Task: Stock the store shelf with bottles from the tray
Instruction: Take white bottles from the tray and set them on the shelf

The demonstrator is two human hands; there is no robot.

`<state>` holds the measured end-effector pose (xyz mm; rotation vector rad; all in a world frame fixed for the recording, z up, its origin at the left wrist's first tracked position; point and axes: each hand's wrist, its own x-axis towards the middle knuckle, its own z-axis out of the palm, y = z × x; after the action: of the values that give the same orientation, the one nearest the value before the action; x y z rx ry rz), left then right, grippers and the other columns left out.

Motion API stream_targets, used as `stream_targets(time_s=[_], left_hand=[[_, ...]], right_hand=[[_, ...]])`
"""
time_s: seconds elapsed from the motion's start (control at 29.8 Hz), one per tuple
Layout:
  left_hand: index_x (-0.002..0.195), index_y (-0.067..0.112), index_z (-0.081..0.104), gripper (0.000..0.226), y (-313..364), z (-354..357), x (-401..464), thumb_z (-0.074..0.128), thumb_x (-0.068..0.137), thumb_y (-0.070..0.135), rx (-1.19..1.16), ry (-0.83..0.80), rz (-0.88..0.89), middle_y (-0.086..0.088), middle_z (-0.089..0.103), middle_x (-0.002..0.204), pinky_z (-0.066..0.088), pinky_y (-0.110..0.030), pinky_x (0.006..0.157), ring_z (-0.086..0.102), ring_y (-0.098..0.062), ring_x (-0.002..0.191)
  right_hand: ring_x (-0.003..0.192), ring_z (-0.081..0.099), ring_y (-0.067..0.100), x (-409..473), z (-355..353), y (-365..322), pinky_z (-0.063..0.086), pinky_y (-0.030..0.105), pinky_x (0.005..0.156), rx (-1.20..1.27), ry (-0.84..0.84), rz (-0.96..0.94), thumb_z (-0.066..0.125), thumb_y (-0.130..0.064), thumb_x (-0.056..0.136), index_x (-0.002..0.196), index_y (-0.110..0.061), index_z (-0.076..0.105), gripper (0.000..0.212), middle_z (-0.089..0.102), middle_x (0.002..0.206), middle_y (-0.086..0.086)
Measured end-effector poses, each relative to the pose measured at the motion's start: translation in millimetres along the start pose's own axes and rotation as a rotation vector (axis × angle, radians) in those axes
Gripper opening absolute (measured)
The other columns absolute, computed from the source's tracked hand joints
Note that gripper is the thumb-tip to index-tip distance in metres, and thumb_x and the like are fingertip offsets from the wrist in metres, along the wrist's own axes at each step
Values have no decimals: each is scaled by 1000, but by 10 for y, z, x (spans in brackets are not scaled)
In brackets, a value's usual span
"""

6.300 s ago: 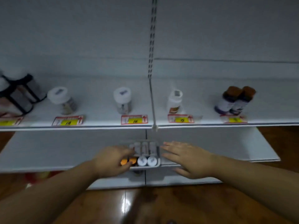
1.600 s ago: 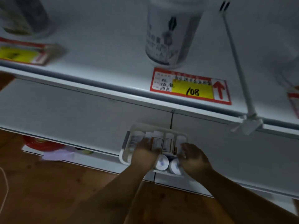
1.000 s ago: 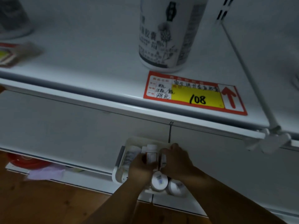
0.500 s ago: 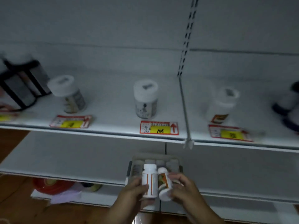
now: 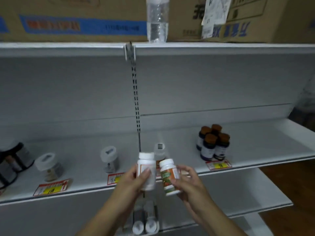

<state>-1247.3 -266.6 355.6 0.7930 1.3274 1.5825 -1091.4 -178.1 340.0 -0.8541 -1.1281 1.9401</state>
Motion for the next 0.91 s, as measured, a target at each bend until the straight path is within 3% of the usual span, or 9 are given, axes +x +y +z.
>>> stream_targets(time_s=[0.07, 0.2, 0.3, 0.4, 0.47, 0.57, 0.7, 0.8, 0.91], left_hand=[[103, 11, 67, 50, 207, 11, 241, 74, 59, 34, 50, 82, 59, -2, 77, 94, 55, -20, 67, 70, -15, 86], [98, 26, 61, 38, 528, -21, 737, 80, 67, 17, 175, 242, 129, -1, 72, 97, 53, -31, 71, 67, -22, 91], [101, 23, 52, 40, 651, 48, 1110, 78, 72, 18, 307, 375, 154, -3, 65, 94, 48, -27, 55, 63, -21, 82], [110, 7, 52, 42, 654, 103, 1454, 73, 77, 22, 298, 243, 96, -10, 59, 92, 46, -26, 62, 57, -26, 83], [114, 10, 53, 34, 590, 145, 1620, 60, 87, 28, 157, 174, -24, -9, 56, 92, 44, -31, 72, 54, -24, 85], [105, 14, 53, 21, 445, 162, 1738, 51, 92, 31, 16, 193, -116, -7, 56, 88, 46, -32, 72, 56, -21, 81], [107, 11, 57, 32, 249, 173, 1822, 65, 83, 31, 252, 224, -133, -11, 63, 96, 43, -33, 78, 60, -24, 87], [98, 10, 59, 25, 161, 204, 1875, 72, 79, 20, 306, 290, -156, -16, 64, 97, 48, -31, 71, 62, -24, 82], [103, 14, 53, 34, 95, 236, 1903, 74, 77, 17, 377, 281, -190, -10, 59, 96, 48, -24, 60, 60, -19, 73]], right_hand=[[70, 72, 16, 150, -156, -194, 54, 24, 59, -80, 34, -61, 63, 13, 76, 104, -20, 52, 45, 77, 82, 4], [82, 71, 14, 516, -387, -408, 54, 23, 56, -236, 31, -87, 66, 12, 75, 111, -33, 49, 61, 76, 93, -3], [94, 64, 17, 754, -398, -483, 56, 25, 62, -388, -6, -135, 69, 12, 71, 115, -39, 46, 71, 64, 108, 1], [94, 61, 13, 999, -372, -500, 57, 30, 72, -531, -82, -208, 70, 10, 70, 106, -41, 47, 67, 56, 107, -4], [92, 59, 9, 1163, -357, -502, 55, 24, 75, -608, -156, -214, 71, 8, 71, 102, -39, 47, 62, 55, 104, -7], [94, 58, 14, 1315, -360, -468, 49, 23, 79, -768, -258, -173, 68, 1, 76, 100, -38, 46, 51, 57, 103, -5], [106, 57, 17, 1482, -500, -455, 49, 30, 89, -1078, -291, -186, 60, -13, 83, 105, -23, 54, 25, 60, 112, -3], [101, 58, 12, 1512, -482, -411, 47, 26, 82, -1188, -283, -175, 63, -24, 74, 105, -30, 55, 32, 58, 113, -8], [79, 63, 9, 1512, -393, -313, 53, 28, 67, -1188, -241, -176, 64, -44, 62, 87, -32, 57, 29, 64, 92, -8]])
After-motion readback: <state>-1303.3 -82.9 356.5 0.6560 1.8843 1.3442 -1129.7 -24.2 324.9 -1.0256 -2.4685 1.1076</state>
